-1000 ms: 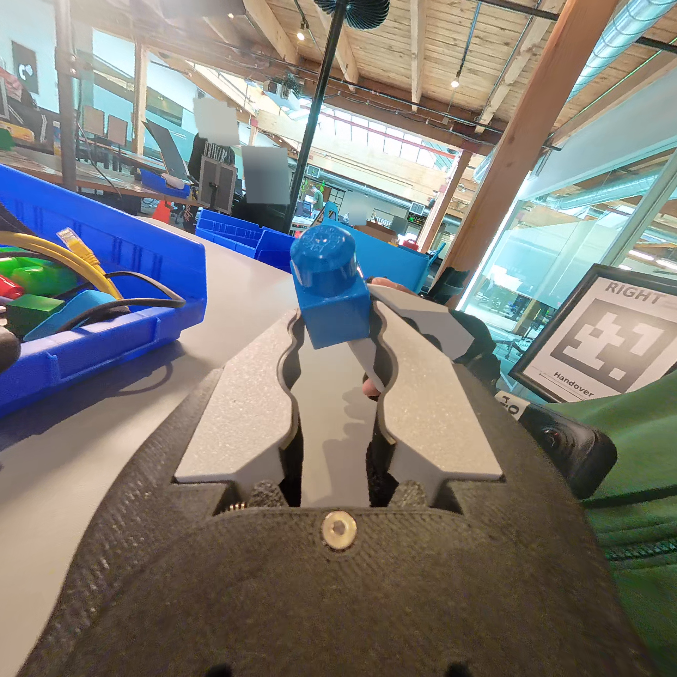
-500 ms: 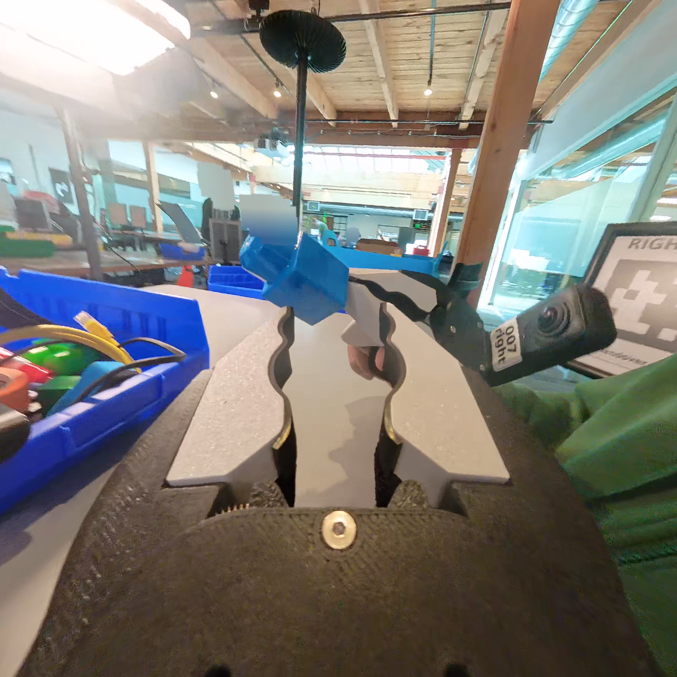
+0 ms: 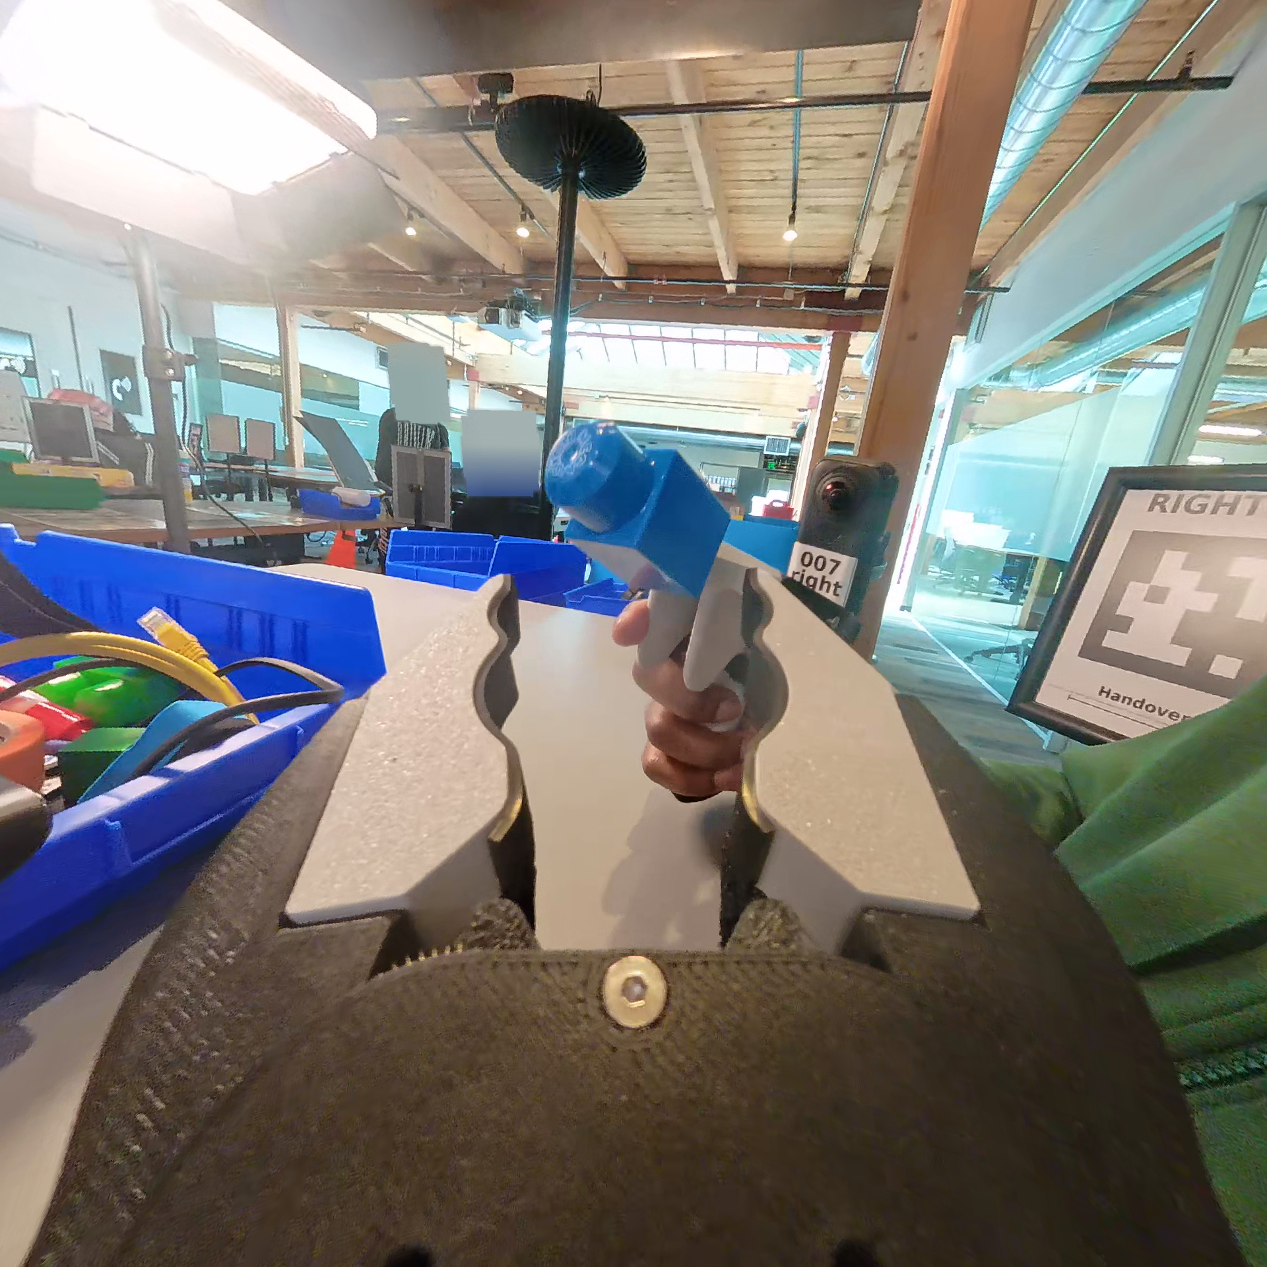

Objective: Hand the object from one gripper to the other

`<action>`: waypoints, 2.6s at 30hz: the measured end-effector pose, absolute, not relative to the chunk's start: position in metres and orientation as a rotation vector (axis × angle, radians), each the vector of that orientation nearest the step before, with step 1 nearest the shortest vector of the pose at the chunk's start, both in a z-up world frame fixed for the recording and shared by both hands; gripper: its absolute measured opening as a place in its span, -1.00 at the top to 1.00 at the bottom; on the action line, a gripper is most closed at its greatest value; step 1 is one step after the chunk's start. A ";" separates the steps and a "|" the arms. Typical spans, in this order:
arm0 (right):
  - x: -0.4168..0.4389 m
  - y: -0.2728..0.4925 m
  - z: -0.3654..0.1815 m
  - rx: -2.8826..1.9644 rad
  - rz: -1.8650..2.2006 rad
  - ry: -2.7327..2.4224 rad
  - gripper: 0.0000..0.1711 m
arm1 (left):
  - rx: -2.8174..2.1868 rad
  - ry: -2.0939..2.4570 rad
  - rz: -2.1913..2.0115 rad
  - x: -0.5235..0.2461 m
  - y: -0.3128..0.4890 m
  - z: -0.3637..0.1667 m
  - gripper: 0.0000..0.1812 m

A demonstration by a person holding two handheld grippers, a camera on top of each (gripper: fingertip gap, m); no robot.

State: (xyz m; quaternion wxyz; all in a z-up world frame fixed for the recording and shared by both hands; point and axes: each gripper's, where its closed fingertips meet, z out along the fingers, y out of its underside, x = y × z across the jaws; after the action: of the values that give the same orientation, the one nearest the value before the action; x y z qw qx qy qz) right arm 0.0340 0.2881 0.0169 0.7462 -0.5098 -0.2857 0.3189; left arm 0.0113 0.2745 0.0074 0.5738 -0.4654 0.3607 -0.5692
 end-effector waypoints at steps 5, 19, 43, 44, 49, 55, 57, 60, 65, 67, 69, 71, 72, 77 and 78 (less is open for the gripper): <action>0.031 0.288 0.014 -1.135 0.732 -0.639 0.97 | -1.060 0.810 -1.368 0.006 0.274 0.014 0.28; 0.016 0.277 0.004 -1.180 0.902 -0.716 0.97 | -1.020 0.765 -1.546 -0.004 0.270 0.024 0.46; 0.007 0.288 -0.011 -1.076 0.232 -0.876 0.54 | -1.053 0.760 -1.242 -0.007 0.287 0.018 0.62; 0.005 0.287 -0.012 -1.067 0.214 -0.892 0.48 | -1.052 0.757 -1.234 -0.008 0.288 0.019 0.62; -0.002 0.284 -0.014 -1.018 0.092 -0.938 0.29 | -1.059 0.758 -1.251 -0.006 0.287 0.018 0.62; -0.005 0.291 -0.015 -1.009 -0.047 -0.924 0.51 | -1.074 0.805 -1.264 0.002 0.282 0.012 0.63; -0.004 0.292 -0.017 -1.025 -0.028 -0.924 0.53 | -1.065 0.803 -1.267 0.001 0.281 0.013 0.67; 0.000 0.289 -0.010 -1.040 0.106 -0.881 0.55 | -1.043 0.780 -1.311 -0.003 0.280 0.018 0.65; 0.007 0.280 0.003 -1.043 0.362 -0.817 0.57 | -1.026 0.737 -1.432 -0.007 0.279 0.024 0.56; 0.006 0.275 0.006 -1.031 0.435 -0.812 0.58 | -1.037 0.739 -1.491 -0.005 0.277 0.023 0.50; 0.005 0.272 0.007 -1.025 0.463 -0.813 0.58 | -1.045 0.742 -1.522 -0.004 0.276 0.022 0.47; 0.005 0.272 0.006 -1.032 0.473 -0.817 0.59 | -1.044 0.741 -1.526 -0.004 0.276 0.022 0.47; 0.004 0.272 0.006 -1.033 0.483 -0.822 0.59 | -1.042 0.742 -1.530 -0.004 0.275 0.023 0.46; 0.000 0.265 0.006 -1.027 0.567 -0.841 0.59 | -1.027 0.760 -1.571 -0.002 0.270 0.023 0.48; 0.000 0.264 0.006 -1.028 0.582 -0.839 0.59 | -1.021 0.760 -1.571 -0.003 0.269 0.023 0.52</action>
State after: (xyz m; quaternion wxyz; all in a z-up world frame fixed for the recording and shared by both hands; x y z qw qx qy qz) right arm -0.0003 0.2639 0.0062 0.7489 -0.4701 -0.3836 0.2664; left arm -0.0027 0.2691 0.0232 0.5312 -0.4278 0.3187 -0.6583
